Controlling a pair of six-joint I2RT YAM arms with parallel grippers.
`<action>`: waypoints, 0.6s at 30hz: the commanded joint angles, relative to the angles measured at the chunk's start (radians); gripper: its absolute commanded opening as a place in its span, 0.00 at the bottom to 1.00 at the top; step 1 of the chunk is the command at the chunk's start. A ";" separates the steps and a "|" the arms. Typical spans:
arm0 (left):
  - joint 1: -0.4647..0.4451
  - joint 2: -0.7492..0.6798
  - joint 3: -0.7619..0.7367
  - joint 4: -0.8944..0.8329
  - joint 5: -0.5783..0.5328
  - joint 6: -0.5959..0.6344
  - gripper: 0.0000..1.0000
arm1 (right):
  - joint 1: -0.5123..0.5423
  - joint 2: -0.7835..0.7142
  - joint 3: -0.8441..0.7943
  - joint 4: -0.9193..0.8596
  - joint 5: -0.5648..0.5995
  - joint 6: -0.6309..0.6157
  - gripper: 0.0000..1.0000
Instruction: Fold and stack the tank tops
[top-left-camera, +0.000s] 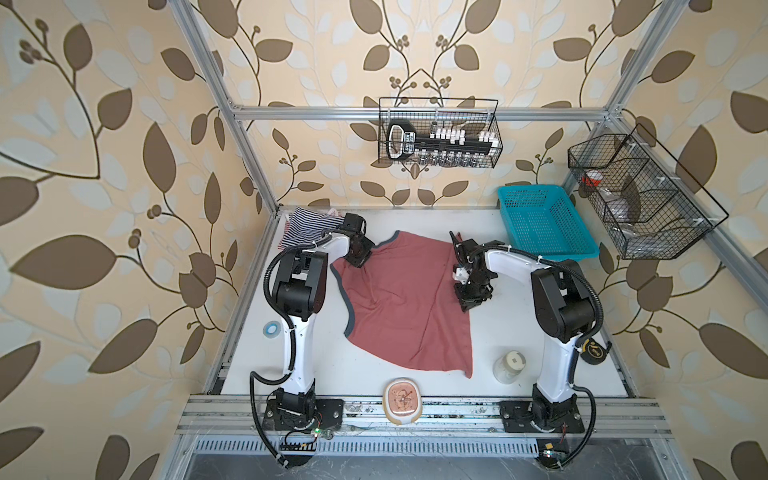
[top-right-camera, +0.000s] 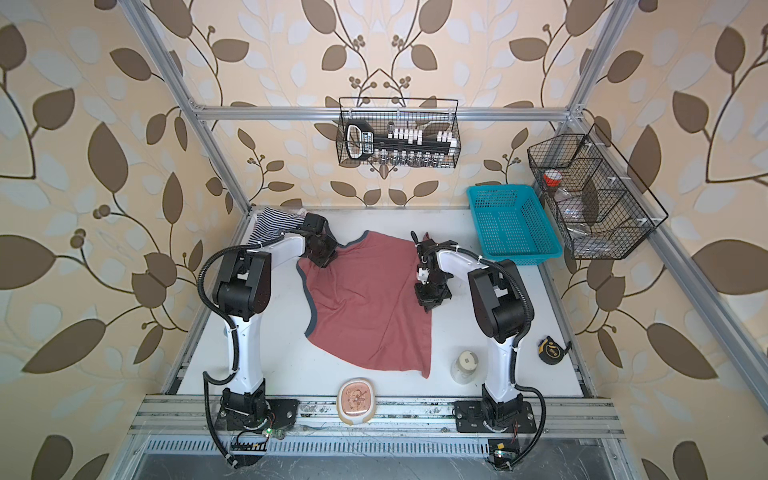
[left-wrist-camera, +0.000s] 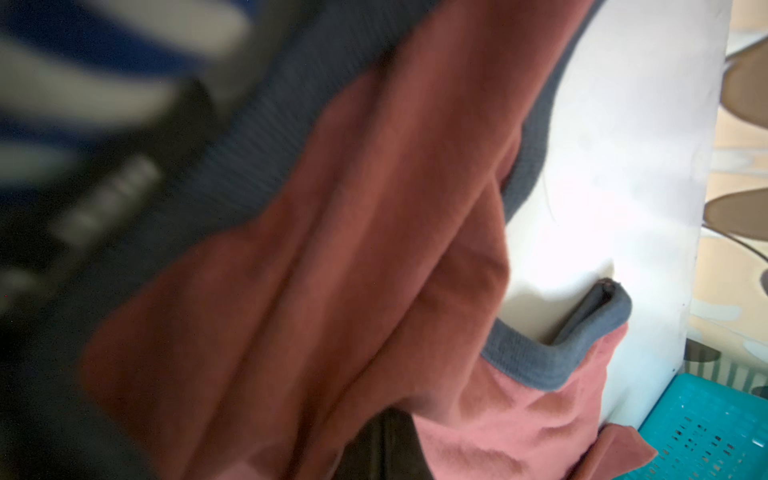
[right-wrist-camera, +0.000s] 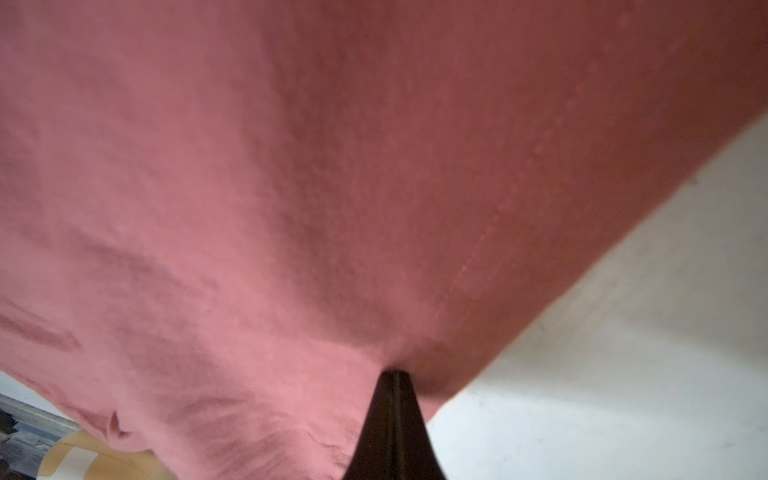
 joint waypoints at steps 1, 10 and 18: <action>0.054 0.018 0.003 -0.050 -0.050 -0.006 0.00 | -0.035 0.075 -0.024 -0.012 0.107 -0.018 0.00; 0.107 -0.002 -0.022 -0.032 -0.030 -0.013 0.00 | -0.136 0.062 -0.021 -0.076 0.217 -0.027 0.00; 0.115 -0.052 -0.103 0.006 -0.018 -0.026 0.00 | -0.177 0.082 0.023 -0.159 0.343 0.013 0.00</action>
